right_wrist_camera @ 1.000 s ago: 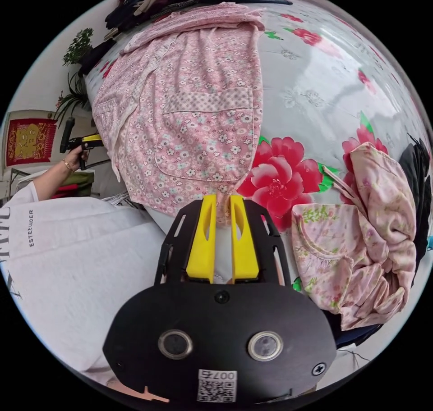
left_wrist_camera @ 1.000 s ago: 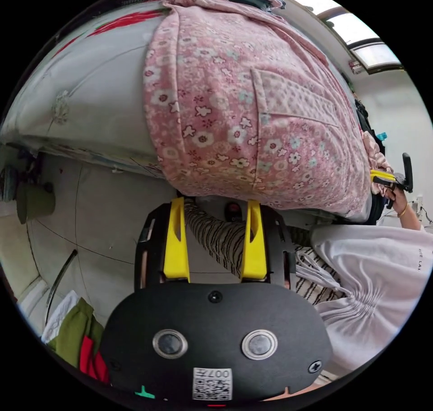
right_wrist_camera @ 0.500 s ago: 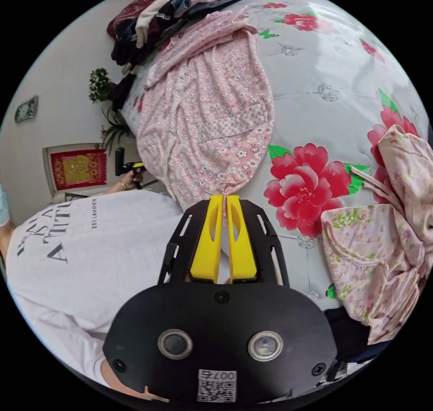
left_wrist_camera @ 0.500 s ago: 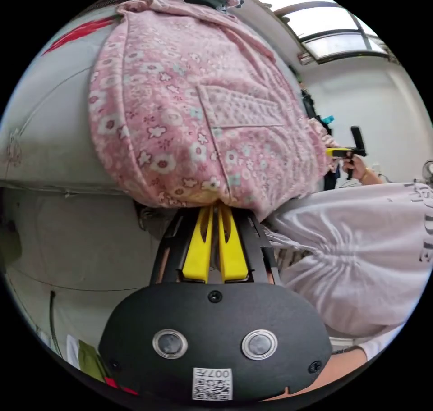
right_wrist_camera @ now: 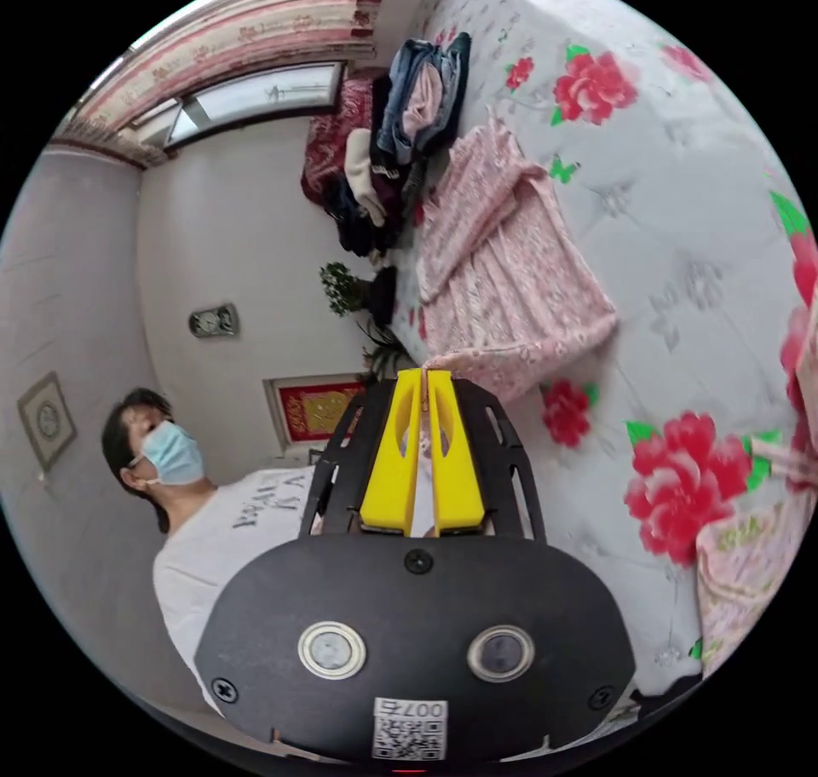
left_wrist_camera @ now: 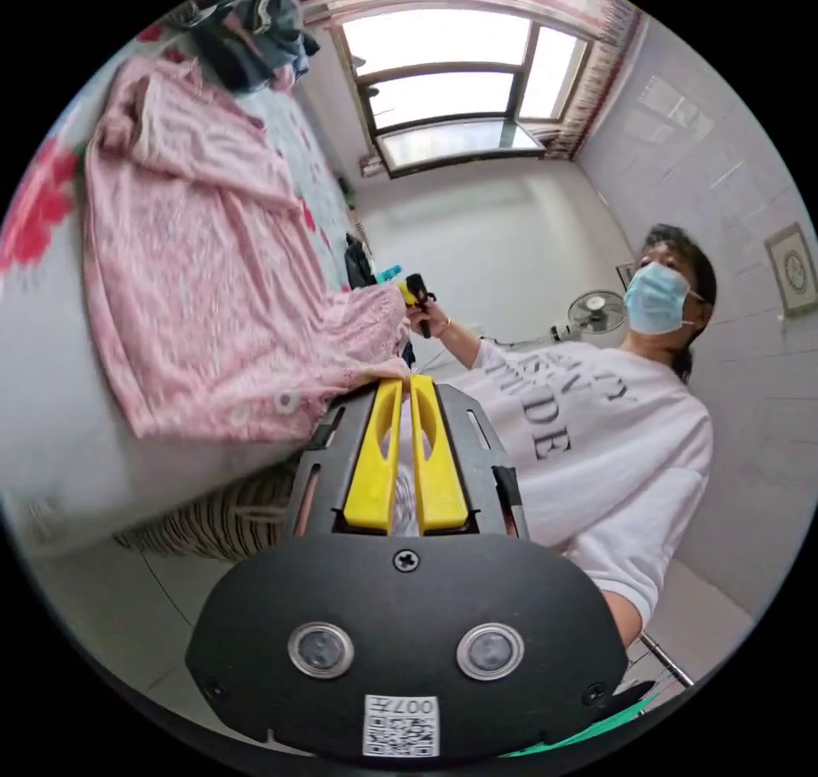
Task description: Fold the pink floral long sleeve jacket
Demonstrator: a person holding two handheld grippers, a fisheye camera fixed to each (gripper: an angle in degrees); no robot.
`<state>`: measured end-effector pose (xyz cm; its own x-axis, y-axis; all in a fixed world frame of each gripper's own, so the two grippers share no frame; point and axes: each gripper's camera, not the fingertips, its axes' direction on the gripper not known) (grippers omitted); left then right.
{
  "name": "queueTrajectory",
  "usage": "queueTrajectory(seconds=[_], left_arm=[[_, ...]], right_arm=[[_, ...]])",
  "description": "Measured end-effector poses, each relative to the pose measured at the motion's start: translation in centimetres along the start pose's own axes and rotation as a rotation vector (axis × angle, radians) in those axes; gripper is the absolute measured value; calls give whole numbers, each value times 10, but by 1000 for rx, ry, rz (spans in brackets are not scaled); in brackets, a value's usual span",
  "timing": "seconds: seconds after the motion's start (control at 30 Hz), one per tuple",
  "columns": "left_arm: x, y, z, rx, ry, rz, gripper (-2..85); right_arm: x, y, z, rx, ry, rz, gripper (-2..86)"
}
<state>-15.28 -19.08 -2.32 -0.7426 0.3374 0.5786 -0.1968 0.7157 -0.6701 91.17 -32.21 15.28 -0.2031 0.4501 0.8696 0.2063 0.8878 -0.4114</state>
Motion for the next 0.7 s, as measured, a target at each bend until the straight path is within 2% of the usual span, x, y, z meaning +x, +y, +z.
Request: queueTrajectory(seconds=[0.1, 0.17, 0.23, 0.3, 0.4, 0.53, 0.6, 0.7], left_arm=[[-15, -82, -47, 124, -41, -41, -9], [-35, -126, -78, 266, -99, -171, -8], [-65, -164, -112, 491, -151, -317, -6], [-91, -183, -126, 573, -188, -428, -2], [-125, -202, -136, 590, -253, -538, 28], [-124, -207, -151, 622, -321, -436, 75], [-109, -202, -150, 577, -415, -374, 85], [-82, -182, -126, 475, -570, -334, 104]], right_arm=[[-35, -84, 4, 5, -20, -16, -1], [-63, -161, 13, 28, 49, -54, 0], [-71, -215, 21, 96, 99, -63, 3], [-65, -258, 29, 185, 122, -47, 7], [-34, -299, 43, 296, 134, 15, 23], [-2, -294, 54, 357, 167, -8, 46], [5, -273, 64, 327, 225, -70, 55], [14, -228, 93, 234, 436, -139, 67]])
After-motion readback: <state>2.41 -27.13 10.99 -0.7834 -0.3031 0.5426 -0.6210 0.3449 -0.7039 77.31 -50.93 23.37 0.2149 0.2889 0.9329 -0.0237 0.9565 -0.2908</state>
